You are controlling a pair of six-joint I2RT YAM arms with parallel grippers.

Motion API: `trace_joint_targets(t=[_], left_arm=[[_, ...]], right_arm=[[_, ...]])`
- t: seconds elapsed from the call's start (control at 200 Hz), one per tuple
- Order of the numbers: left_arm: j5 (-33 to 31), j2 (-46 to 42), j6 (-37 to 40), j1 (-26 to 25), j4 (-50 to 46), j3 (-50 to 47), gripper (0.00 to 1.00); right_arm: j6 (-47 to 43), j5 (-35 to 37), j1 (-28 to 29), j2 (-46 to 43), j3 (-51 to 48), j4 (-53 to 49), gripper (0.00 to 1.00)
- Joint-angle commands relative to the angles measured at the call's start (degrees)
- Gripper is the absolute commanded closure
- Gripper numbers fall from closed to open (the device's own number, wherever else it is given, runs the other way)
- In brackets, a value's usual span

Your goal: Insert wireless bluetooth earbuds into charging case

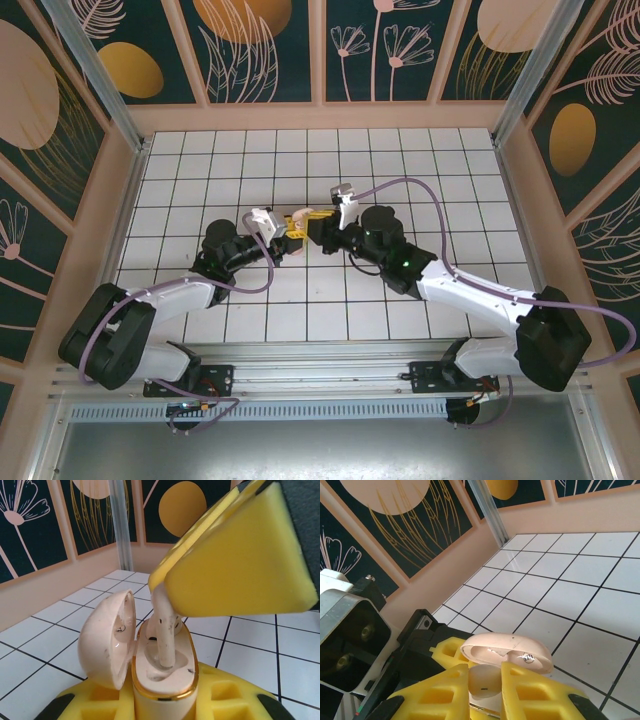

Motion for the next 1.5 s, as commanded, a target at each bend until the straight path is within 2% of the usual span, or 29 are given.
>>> trace_joint_targets(t=[0.0,0.315,1.491], left_arm=[[-0.6,-1.8,-0.1,-0.1,0.9,0.4,0.82],[-0.7,-2.2,0.1,-0.1,0.6,0.4,0.82],[-0.6,-2.4,1.4,0.0,-0.1,0.3,0.82]], right_arm=[[-1.6,1.5,0.8,0.0,0.6,-2.1,0.82],[-1.7,1.5,1.3,0.9,2.0,-4.0,0.77],[-2.7,1.7,1.5,1.3,4.2,-6.0,0.80]])
